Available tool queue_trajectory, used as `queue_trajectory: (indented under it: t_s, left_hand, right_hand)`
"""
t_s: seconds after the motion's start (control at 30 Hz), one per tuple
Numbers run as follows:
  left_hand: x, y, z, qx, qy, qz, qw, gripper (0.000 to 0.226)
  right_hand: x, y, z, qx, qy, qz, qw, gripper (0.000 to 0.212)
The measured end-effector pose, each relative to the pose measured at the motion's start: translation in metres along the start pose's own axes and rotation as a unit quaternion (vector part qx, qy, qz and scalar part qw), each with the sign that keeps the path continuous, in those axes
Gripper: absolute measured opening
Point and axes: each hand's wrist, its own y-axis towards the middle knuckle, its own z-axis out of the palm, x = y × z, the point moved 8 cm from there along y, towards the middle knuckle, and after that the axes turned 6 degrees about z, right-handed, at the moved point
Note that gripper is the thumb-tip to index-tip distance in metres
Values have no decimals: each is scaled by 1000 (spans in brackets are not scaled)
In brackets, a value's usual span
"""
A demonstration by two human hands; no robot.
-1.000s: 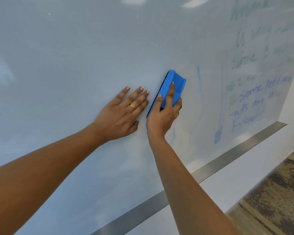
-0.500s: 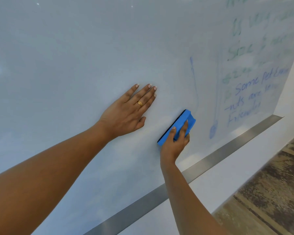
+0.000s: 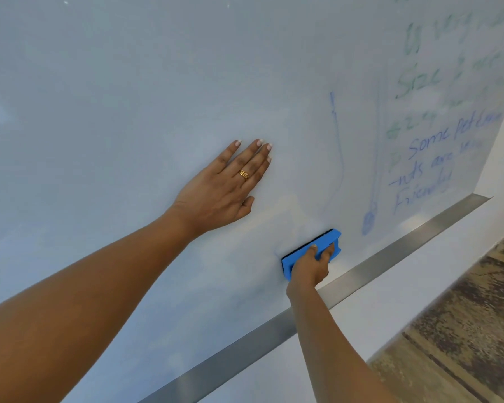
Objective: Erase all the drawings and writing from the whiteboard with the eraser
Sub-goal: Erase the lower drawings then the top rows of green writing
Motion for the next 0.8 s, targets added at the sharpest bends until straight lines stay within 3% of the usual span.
queue_trajectory:
  t_s: [0.1, 0.27, 0.4, 0.5, 0.67, 0.8]
  left_hand:
    - [0, 0, 0, -4, 4, 0, 1000, 63]
    - [-1, 1, -1, 1, 3, -1, 1000, 62]
    - [-1, 0, -2, -1, 2, -2, 1000, 62]
    - [-1, 1, -1, 2, 2, -3, 1000, 62]
    - [-2, 1, -2, 2, 1, -5, 1000, 62]
    - [-2, 0, -3, -1, 2, -7, 1000, 61]
  right_hand:
    - [-1, -19, 8, 5, 9, -3, 1000, 47]
    - [7, -78, 32, 54, -25, -132, 989, 48]
    - [13, -121, 47, 129, -48, -315, 939, 47]
    - [5, -115, 44, 156, -89, -360, 916, 48]
    - [-1, -77, 20, 85, -83, -340, 933, 47]
    - [-11, -33, -1, 37, -62, -191, 979, 46]
